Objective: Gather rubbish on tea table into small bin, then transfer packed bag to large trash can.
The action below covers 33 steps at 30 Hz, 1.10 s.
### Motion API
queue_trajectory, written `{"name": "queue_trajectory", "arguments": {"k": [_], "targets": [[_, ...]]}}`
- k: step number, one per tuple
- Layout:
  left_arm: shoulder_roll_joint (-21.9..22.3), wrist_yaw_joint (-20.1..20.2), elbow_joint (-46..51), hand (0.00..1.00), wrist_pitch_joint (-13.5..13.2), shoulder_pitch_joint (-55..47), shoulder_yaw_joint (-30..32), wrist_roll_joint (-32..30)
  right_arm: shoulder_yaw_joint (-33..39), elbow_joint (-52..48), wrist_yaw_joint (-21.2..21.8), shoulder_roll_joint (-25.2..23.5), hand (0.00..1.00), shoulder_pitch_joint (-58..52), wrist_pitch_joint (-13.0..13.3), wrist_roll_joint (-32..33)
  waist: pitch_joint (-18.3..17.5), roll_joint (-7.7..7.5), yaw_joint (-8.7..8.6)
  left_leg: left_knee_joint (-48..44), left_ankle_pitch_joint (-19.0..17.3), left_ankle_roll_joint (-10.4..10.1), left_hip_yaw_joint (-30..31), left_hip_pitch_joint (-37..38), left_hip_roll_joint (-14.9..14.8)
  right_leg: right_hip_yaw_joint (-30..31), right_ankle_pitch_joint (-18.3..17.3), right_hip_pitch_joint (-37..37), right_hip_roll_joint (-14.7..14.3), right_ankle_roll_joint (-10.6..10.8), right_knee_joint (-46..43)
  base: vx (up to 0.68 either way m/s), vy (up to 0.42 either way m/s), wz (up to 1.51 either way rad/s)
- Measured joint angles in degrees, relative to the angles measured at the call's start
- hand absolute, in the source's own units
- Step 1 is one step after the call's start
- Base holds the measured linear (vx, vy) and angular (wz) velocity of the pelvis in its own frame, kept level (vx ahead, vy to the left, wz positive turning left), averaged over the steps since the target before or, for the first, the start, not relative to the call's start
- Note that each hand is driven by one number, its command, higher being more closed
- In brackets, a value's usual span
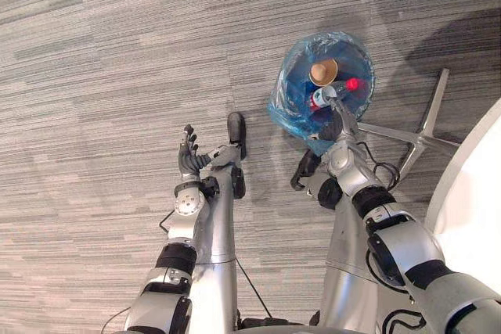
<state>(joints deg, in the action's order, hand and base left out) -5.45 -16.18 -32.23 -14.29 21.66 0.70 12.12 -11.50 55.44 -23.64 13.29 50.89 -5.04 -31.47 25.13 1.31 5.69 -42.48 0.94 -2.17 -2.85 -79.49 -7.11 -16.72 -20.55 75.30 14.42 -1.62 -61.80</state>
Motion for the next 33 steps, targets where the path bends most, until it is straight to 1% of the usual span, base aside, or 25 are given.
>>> {"name": "queue_trajectory", "arguments": {"k": [4,5,7,10,11,23,28,33], "targets": [[-0.64,-0.02,-0.35,0.0,0.12,0.0,0.04,1.34,-0.26,0.0,0.01,0.24,0.0,0.84,0.0,0.43,0.04,0.08,0.55,-0.47,0.0,0.01,0.18,-1.32,0.22,0.14,-0.18,1.4,0.48,0.31,-0.71,-0.04,0.002,0.04],[-0.48,-0.01,-0.4,0.0,0.15,-0.01,0.03,1.51,-0.27,0.0,0.01,0.27,0.0,0.88,-0.01,0.51,0.05,0.09,1.01,-0.56,0.01,0.02,0.26,-1.62,0.23,0.12,-0.19,1.63,0.49,0.32,-0.81,-0.04,-0.003,0.02],[-0.31,0.01,-0.38,0.0,0.14,-0.01,0.0,2.01,-0.38,0.0,0.02,0.2,0.0,1.07,-0.01,0.61,0.05,0.09,1.39,-0.57,0.02,0.02,0.34,-1.77,0.33,0.09,-0.22,1.77,0.61,0.38,-0.97,-0.04,-0.002,0.04],[-0.25,0.07,-0.4,0.0,0.16,-0.01,0.0,2.06,-1.44,-0.06,0.0,-0.56,0.0,1.58,0.09,0.66,0.05,0.09,1.34,-0.53,0.02,0.01,0.35,-1.77,0.36,0.1,-0.24,1.77,0.61,0.41,-0.96,-0.04,0.0,0.01],[-0.25,0.08,-0.4,0.0,0.17,-0.01,0.0,2.07,-1.81,-0.11,0.01,-0.7,1.0,1.62,0.14,1.22,0.05,0.09,1.36,-0.48,0.02,0.01,0.37,-1.77,0.37,0.09,-0.26,1.77,0.61,0.44,-0.95,-0.05,0.0,0.01],[-0.15,0.96,-0.58,0.0,0.28,0.0,0.06,2.05,-1.94,-0.67,0.06,-2.46,1.0,1.28,0.22,2.88,0.05,0.09,1.34,0.27,0.52,0.24,0.65,-1.55,0.47,-0.17,-0.23,1.51,0.5,0.39,-0.46,-0.04,0.001,0.01],[0.05,0.89,-1.38,0.0,0.33,0.0,0.16,2.01,-0.76,-0.71,0.03,-2.82,1.0,0.86,0.28,5.15,0.05,0.09,1.38,0.69,0.55,0.09,0.95,-0.63,0.51,-0.43,-0.25,0.46,0.37,0.44,-0.13,-0.03,-0.001,0.01],[0.76,0.9,-1.54,0.0,0.38,0.0,1.51,1.94,0.67,-0.86,-0.06,-2.77,1.0,0.85,1.17,7.83,0.05,0.09,1.37,1.17,0.75,0.03,0.92,-0.49,0.53,-0.47,-0.26,0.41,0.32,0.44,0.11,-0.04,-0.002,0.01]]}}
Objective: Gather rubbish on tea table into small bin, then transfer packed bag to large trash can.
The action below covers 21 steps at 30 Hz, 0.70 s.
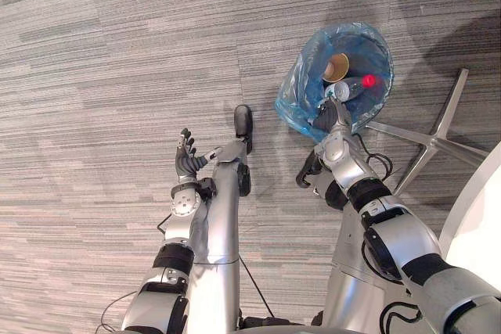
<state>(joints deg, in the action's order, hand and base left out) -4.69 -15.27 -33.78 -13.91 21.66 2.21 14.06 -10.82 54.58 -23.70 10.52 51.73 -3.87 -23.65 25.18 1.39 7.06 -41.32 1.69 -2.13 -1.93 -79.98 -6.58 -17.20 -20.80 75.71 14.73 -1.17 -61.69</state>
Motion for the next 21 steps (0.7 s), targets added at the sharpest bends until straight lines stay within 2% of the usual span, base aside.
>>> {"name": "queue_trajectory", "arguments": {"k": [7,12,14,17,21], "targets": [[0.13,0.18,-0.44,0.0,1.15,0.0,0.48,-0.07,2.16,-5.97,-0.17,-0.17,1.0,-2.75,0.93,5.74,0.0,0.0,-0.01,0.28,0.26,0.03,0.27,1.04,-0.33,0.0,0.09,-1.13,-0.66,-0.16,0.37,-0.04,-0.005,-0.01],[0.53,0.27,-0.39,0.0,2.31,-0.05,0.7,-0.23,4.28,-13.4,-0.94,-1.92,1.0,-6.75,1.97,11.84,0.0,0.0,-0.09,0.19,0.21,0.06,0.27,2.97,-0.68,0.01,0.1,-3.11,-1.0,-0.17,0.59,-0.05,-0.01,-0.04],[0.92,0.36,0.18,0.0,2.48,-0.27,0.68,-0.88,4.99,-17.14,-1.12,-3.41,1.0,-9.06,3.38,14.14,0.0,-0.01,-0.15,0.16,0.1,-0.07,0.23,4.46,-1.13,0.01,0.08,-4.79,-1.54,-0.1,1.07,-0.06,-0.009,-0.09],[2.05,0.82,1.1,0.0,2.94,-0.46,0.57,-1.26,5.55,-19.88,-1.1,-4.91,1.0,-11.3,3.63,15.94,0.0,-0.01,-0.26,0.36,-0.01,-0.22,0.15,6.38,-1.34,0.0,0.09,-6.69,-1.81,-0.09,1.41,-0.06,-0.012,-0.06],[3.02,1.56,2.6,0.0,3.71,-1.8,0.56,-1.32,5.54,-24.2,-0.67,-7.65,1.0,-15.37,4.9,19.19,0.02,-0.06,-1.75,1.97,-0.02,-0.3,-0.24,10.91,-1.83,-0.19,0.28,-11.3,-2.72,-0.27,3.44,-0.05,-0.018,-0.05]]}}
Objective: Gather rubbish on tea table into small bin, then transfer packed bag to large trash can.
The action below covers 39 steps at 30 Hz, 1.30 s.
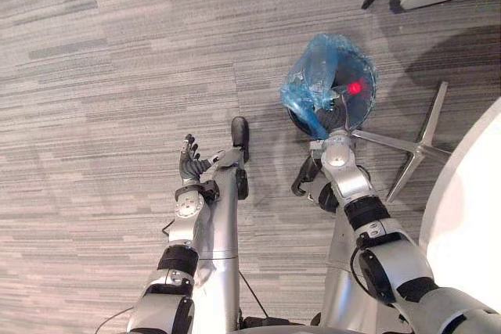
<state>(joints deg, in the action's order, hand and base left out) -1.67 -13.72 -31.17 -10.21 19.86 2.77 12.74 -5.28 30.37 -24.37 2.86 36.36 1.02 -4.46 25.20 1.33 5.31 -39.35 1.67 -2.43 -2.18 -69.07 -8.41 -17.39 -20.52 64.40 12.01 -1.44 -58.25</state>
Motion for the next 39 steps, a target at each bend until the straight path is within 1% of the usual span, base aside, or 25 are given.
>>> {"name": "queue_trajectory", "arguments": {"k": [2,3,5,7,8,9,11,12,14,16,17,19,21,23,24,26,28,30,32,34,36,38,39], "targets": [[0.05,0.07,0.39,0.0,0.12,-1.3,0.02,-0.02,-0.09,-3.55,0.94,-0.64,1.0,-3.18,1.22,2.27,0.04,-0.08,-0.17,2.17,0.21,-0.21,-1.04,3.51,-0.71,0.11,0.8,-3.1,-0.81,-0.54,2.4,-0.01,-0.023,-0.14],[0.02,0.08,0.4,0.0,0.33,-1.57,0.02,-0.03,-0.11,-4.36,1.04,-0.78,1.0,-3.99,1.38,2.84,0.05,-0.09,-0.21,2.71,0.29,-0.33,-1.07,4.52,-0.73,0.12,0.93,-3.99,-0.97,-0.46,3.01,0.01,-0.018,-0.11],[-0.33,0.11,1.22,0.0,0.95,-3.08,-0.91,-0.05,-0.16,-6.53,1.48,-1.54,1.0,-7.17,2.23,4.53,0.17,-0.31,-0.33,4.51,0.35,-0.4,-1.45,8.25,-0.67,-0.22,1.64,-7.78,-1.46,-1.37,5.27,0.02,-0.002,-0.05],[-0.4,1.01,2.47,0.0,1.03,-5.39,-2.1,-0.15,-0.35,-9.07,2.55,-2.6,1.0,-11.39,2.65,5.58,0.28,-0.51,-0.64,6.96,0.35,-0.4,-1.89,13.29,-0.7,-0.36,2.12,-12.87,-1.83,-1.1,8.07,0.07,-0.009,0.0],[-0.47,1.3,2.79,0.0,1.03,-6.68,-2.74,-0.8,-0.74,-10.71,3.46,-3.0,1.0,-13.65,2.95,6.26,0.27,-0.57,-1.15,8.38,0.35,-0.39,-2.14,16.14,-0.67,-0.42,2.27,-15.77,-1.85,-0.89,9.63,0.09,-0.01,0.03],[-0.47,1.31,2.84,0.0,1.04,-7.23,-2.88,-1.25,-1.25,-11.63,3.57,-3.04,1.0,-14.62,3.0,6.3,0.24,-0.61,-1.39,9.02,0.34,-0.4,-2.37,17.4,-0.65,-0.45,2.37,-17.01,-1.89,-0.74,10.4,0.09,0.004,-0.02],[-0.5,1.46,2.94,0.0,1.27,-9.04,-4.38,-2.09,-2.58,-15.33,4.84,-3.04,1.0,-19.28,3.73,6.84,0.25,-0.82,-1.49,11.71,0.36,-0.37,-3.17,22.9,-0.46,-0.54,3.0,-22.51,-2.09,0.01,13.79,0.1,0.02,-0.04],[-0.55,1.53,3.08,0.0,1.29,-9.51,-4.76,-2.19,-2.79,-16.1,5.14,-3.11,1.0,-20.51,3.82,6.94,0.23,-0.91,-1.44,12.47,0.43,-0.32,-3.35,24.34,-0.39,-0.59,3.14,-23.96,-2.15,-0.01,14.6,0.1,0.017,0.01],[-0.72,2.47,4.42,0.0,1.35,-12.12,-5.28,-2.29,-4.12,-18.77,6.48,-3.26,1.0,-25.05,4.05,7.23,-0.22,-1.79,-1.48,15.05,0.65,-0.32,-4.02,29.91,0.16,-0.55,3.46,-29.4,-2.18,0.24,17.52,0.11,0.009,0.01],[-0.81,2.54,5.08,0.0,1.36,-13.73,-5.71,-2.41,-4.37,-20.57,7.39,-3.55,1.0,-27.61,4.2,7.22,-0.8,-2.55,-1.48,16.89,0.65,-0.32,-4.44,33.11,0.44,-0.51,3.66,-32.42,-2.24,0.57,19.33,0.1,0.001,-0.02],[-0.95,2.61,5.35,0.0,1.37,-15.45,-6.08,-2.59,-4.52,-21.9,8.41,-3.68,1.0,-29.95,4.56,7.23,-2.05,-3.17,-1.55,18.47,0.62,-0.28,-4.7,35.34,0.5,-0.51,4.04,-34.71,-2.64,0.92,21.29,0.1,-0.001,-0.05],[-1.43,2.73,5.93,0.0,1.51,-17.19,-7.03,-2.84,-4.87,-23.2,8.84,-3.73,1.0,-31.91,4.92,7.23,-3.15,-3.95,-1.57,20.25,0.61,-0.26,-5.13,37.53,0.47,-0.47,4.55,-36.77,-3.05,1.09,23.45,0.1,0.005,-0.08],[-2.0,3.75,5.99,0.0,1.74,-19.27,-7.88,-3.92,-4.82,-24.76,10.2,-3.85,1.0,-34.41,4.99,7.22,-4.92,-5.02,-1.6,22.72,0.67,-0.32,-5.97,40.64,0.63,0.04,5.05,-39.38,-3.4,1.65,25.95,0.13,0.009,-0.13],[-2.32,3.87,6.0,0.0,2.19,-20.81,-9.09,-4.01,-4.7,-25.14,11.29,-3.82,1.0,-36.08,5.09,7.3,-6.96,-5.4,-1.99,25.49,1.22,-0.6,-6.29,43.14,1.17,0.18,5.42,-41.39,-3.5,1.97,28.11,0.14,0.003,-0.04],[-2.88,4.03,6.0,0.0,2.26,-21.98,-9.81,-4.43,-4.71,-25.12,12.22,-3.73,1.0,-37.13,5.09,7.34,-8.86,-5.42,-2.91,28.71,2.53,-0.51,-6.3,45.51,1.74,0.19,5.93,-43.01,-3.61,2.41,30.3,0.12,-0.007,0.01],[-3.44,4.9,5.99,0.0,2.25,-22.95,-9.98,-4.46,-4.65,-25.12,13.15,-3.68,1.0,-37.48,5.11,7.36,-10.15,-5.43,-3.08,32.28,3.94,-0.7,-6.63,48.12,1.99,0.27,6.89,-44.9,-4.06,2.29,33.03,0.15,0.003,-0.1],[-3.7,5.06,5.99,0.0,2.25,-23.4,-10.0,-4.47,-3.89,-25.12,14.3,-3.5,1.0,-38.09,5.16,7.45,-11.22,-5.13,-3.46,36.04,4.98,-0.81,-6.69,51.42,2.48,0.31,7.65,-47.67,-4.62,2.7,35.87,0.15,0.015,-0.08],[-4.01,5.38,6.02,0.0,2.24,-23.44,-9.99,-4.47,-3.52,-25.1,14.84,-2.91,1.0,-38.35,5.16,8.46,-12.05,-5.03,-3.58,37.72,5.23,-0.87,-6.8,53.72,2.56,0.28,8.51,-50.25,-5.17,2.52,38.36,0.13,0.021,-0.03],[-4.94,6.31,7.11,0.0,2.23,-24.08,-10.08,-4.49,-3.55,-25.12,16.53,-1.97,1.0,-38.01,5.21,9.23,-13.45,-4.92,-4.55,38.94,5.24,-0.87,-6.78,55.58,2.54,0.21,9.37,-52.97,-5.63,2.91,41.55,0.11,0.025,-0.01],[-5.41,6.49,9.15,0.0,2.22,-24.52,-10.13,-4.49,-3.6,-25.13,17.47,-1.24,1.0,-38.11,5.28,10.07,-13.6,-4.82,-4.56,39.43,5.24,-0.88,-6.73,57.48,2.56,0.3,10.26,-55.53,-5.91,3.0,43.74,0.08,0.008,-0.03],[-5.48,7.29,12.0,0.0,2.07,-25.58,-10.14,-4.52,-3.62,-25.15,18.81,-0.56,1.0,-38.45,5.29,11.23,-14.65,-4.55,-4.55,39.52,5.24,-0.88,-6.59,58.34,2.76,0.3,10.91,-57.36,-6.05,3.23,45.86,0.05,0.004,0.0],[-5.49,7.61,14.51,0.0,1.97,-26.9,-11.22,-4.6,-4.01,-25.19,20.89,0.87,1.0,-38.51,5.3,12.55,-15.84,-3.41,-4.52,40.59,5.24,-0.88,-6.57,60.12,3.01,0.41,11.72,-59.37,-6.28,3.41,47.85,0.01,0.008,-0.02],[-5.53,7.67,15.19,0.0,1.95,-27.44,-11.35,-4.62,-4.3,-25.19,21.2,1.12,1.0,-38.57,5.3,12.99,-16.36,-3.06,-4.56,40.98,5.24,-0.88,-6.58,60.37,3.12,0.52,11.95,-59.64,-6.42,3.45,48.34,0.01,0.031,-0.09]]}}
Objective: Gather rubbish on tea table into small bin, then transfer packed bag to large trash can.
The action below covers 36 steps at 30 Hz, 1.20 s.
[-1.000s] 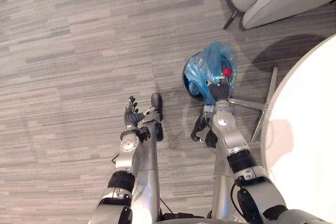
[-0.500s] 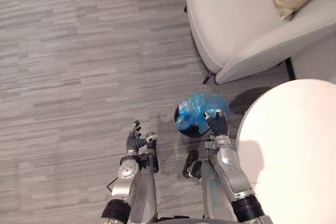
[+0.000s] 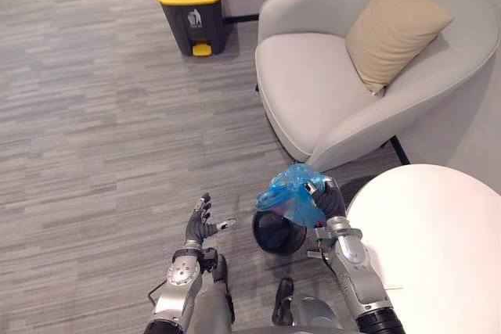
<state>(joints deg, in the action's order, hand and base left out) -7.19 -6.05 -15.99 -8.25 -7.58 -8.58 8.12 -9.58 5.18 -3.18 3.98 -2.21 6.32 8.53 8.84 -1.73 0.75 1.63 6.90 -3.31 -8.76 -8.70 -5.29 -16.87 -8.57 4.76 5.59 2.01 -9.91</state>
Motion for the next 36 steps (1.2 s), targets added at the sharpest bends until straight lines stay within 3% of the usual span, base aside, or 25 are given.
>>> {"name": "queue_trajectory", "arguments": {"k": [5,14,23,32,36], "targets": [[-1.38,1.26,5.31,0.0,-1.15,-2.41,-1.71,-2.09,-1.3,-0.8,3.57,2.19,1.0,-0.02,0.0,4.52,-2.03,1.09,0.03,2.07,0.02,-0.01,-0.03,2.88,-0.02,1.32,0.9,-2.07,-0.77,-0.01,1.69,-0.03,0.015,-0.1],[-7.71,4.77,7.54,0.0,-2.29,0.62,-6.08,-6.77,-6.02,-2.64,10.37,7.85,1.0,1.32,-0.09,16.13,-4.35,1.24,0.01,3.75,0.8,0.04,-0.04,5.06,-0.15,2.19,1.64,-3.57,-1.65,-0.05,2.63,-0.02,0.002,-0.03],[-12.44,7.63,7.54,0.0,-3.63,6.7,-12.09,-12.76,-10.87,-4.48,13.91,12.06,1.0,7.0,-0.31,21.61,-5.96,1.54,-0.26,3.75,0.94,0.14,0.03,5.74,-0.21,2.64,2.25,-4.49,-1.95,-0.19,3.5,0.0,0.003,-0.02],[-12.89,8.21,7.34,0.0,-3.63,9.38,-16.16,-17.95,-16.7,-5.78,15.22,10.96,1.0,10.01,-0.38,23.74,-7.39,1.37,-0.74,3.83,1.3,-0.08,0.35,5.48,-0.66,2.68,2.71,-4.55,-2.57,-0.63,4.14,0.0,0.0,0.0],[-10.76,5.7,5.69,0.0,-3.58,11.9,-16.18,-20.87,-19.27,-7.24,16.14,10.23,1.0,11.34,-0.39,25.85,-7.58,1.39,-1.42,3.83,1.62,-0.19,0.7,5.43,-0.96,2.62,2.87,-4.59,-2.93,-0.85,4.17,0.0,0.0,0.0]]}}
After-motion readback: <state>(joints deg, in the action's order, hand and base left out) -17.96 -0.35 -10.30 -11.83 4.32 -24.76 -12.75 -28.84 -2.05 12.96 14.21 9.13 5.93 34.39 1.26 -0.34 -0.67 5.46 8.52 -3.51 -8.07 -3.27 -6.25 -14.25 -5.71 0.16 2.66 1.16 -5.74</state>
